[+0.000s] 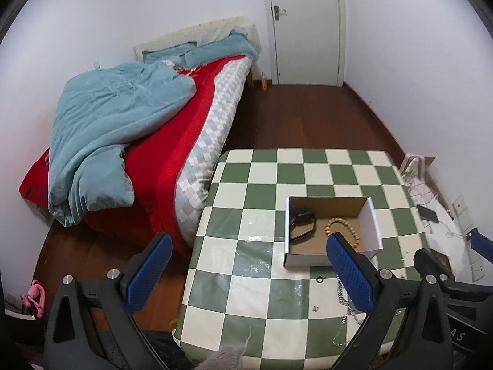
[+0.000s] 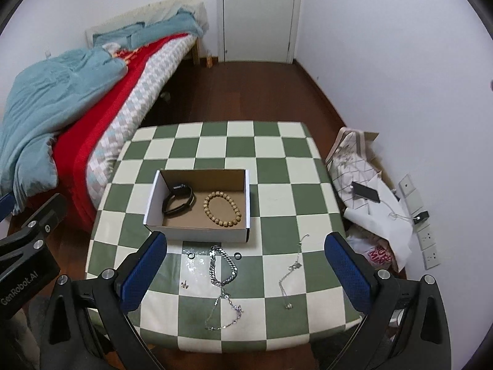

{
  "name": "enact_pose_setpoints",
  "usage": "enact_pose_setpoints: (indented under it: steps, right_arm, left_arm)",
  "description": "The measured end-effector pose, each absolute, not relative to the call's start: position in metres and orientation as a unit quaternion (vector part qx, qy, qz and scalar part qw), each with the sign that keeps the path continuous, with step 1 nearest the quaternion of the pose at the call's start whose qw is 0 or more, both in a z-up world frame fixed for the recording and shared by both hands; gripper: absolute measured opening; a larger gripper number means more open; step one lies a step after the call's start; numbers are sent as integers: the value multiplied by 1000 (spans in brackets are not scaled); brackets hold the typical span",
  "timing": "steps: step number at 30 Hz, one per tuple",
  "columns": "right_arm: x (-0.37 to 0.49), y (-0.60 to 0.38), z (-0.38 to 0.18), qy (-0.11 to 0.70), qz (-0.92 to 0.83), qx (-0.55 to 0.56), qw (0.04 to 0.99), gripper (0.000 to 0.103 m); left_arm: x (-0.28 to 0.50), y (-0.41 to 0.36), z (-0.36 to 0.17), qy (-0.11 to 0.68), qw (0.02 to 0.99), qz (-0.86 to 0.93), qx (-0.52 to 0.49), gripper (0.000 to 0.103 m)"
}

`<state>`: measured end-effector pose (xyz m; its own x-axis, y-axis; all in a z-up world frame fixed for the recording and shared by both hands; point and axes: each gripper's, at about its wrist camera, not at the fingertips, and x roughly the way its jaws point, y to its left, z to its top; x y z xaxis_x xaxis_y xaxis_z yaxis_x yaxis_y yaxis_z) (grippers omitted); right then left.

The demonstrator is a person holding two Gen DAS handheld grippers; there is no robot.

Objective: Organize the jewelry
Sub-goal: 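Lift both open tools out of the box, then grasp the silver chain bracelet with the right tool while the left tool grasps a small silver earring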

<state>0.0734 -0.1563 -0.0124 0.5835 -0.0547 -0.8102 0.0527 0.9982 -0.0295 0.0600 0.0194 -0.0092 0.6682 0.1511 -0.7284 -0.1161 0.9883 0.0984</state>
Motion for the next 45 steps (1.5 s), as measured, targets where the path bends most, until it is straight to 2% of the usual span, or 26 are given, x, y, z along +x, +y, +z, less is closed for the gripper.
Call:
enact_pose_setpoints:
  steps: [7, 12, 17, 22, 23, 26, 30, 31, 33, 34, 35, 36, 39, 45]
  right_arm:
    - [39, -156, 14, 423, -31, 3, 906, 103]
    - [31, -156, 13, 418, -12, 19, 908, 103]
    - [40, -171, -17, 440, -11, 36, 897, 103]
    - [57, -196, -84, 499, -23, 62, 864, 103]
    - [61, -199, -98, 511, -21, 68, 857, 99]
    - [76, -201, -149, 551, -11, 84, 830, 79]
    - [94, -193, -212, 590, -4, 93, 802, 59]
    - [97, -189, -225, 596, 0, 95, 797, 57]
    - [100, -180, -242, 605, 7, 86, 791, 44]
    - [100, -175, -244, 598, 9, 73, 798, 40]
    - [100, -169, -245, 593, 15, 57, 803, 18]
    - [101, -165, -246, 590, 22, 52, 805, 8]
    - [106, -168, -245, 590, 26, 59, 805, 2]
    - [104, -204, -233, 585, 19, 96, 805, 0]
  left_arm:
    - [33, 16, 11, 373, 925, 61, 33, 102]
    - [22, 21, 7, 363, 929, 71, 17, 102]
    - [26, 27, -19, 375, 922, 95, 7, 102]
    - [39, 31, -67, 402, 903, 142, 45, 102]
    - [42, 32, -79, 409, 898, 152, 52, 102]
    - [50, 36, -113, 435, 881, 172, 72, 102]
    - [58, 35, -149, 467, 860, 180, 97, 102]
    - [60, 34, -156, 472, 856, 181, 104, 102]
    - [61, 32, -166, 481, 850, 182, 114, 102]
    - [62, 31, -169, 484, 848, 182, 115, 102]
    - [62, 31, -172, 489, 845, 180, 117, 102]
    - [63, 31, -174, 492, 844, 179, 117, 102]
    - [62, 27, -179, 499, 842, 171, 114, 102]
    - [53, -3, -190, 529, 840, 97, 75, 102]
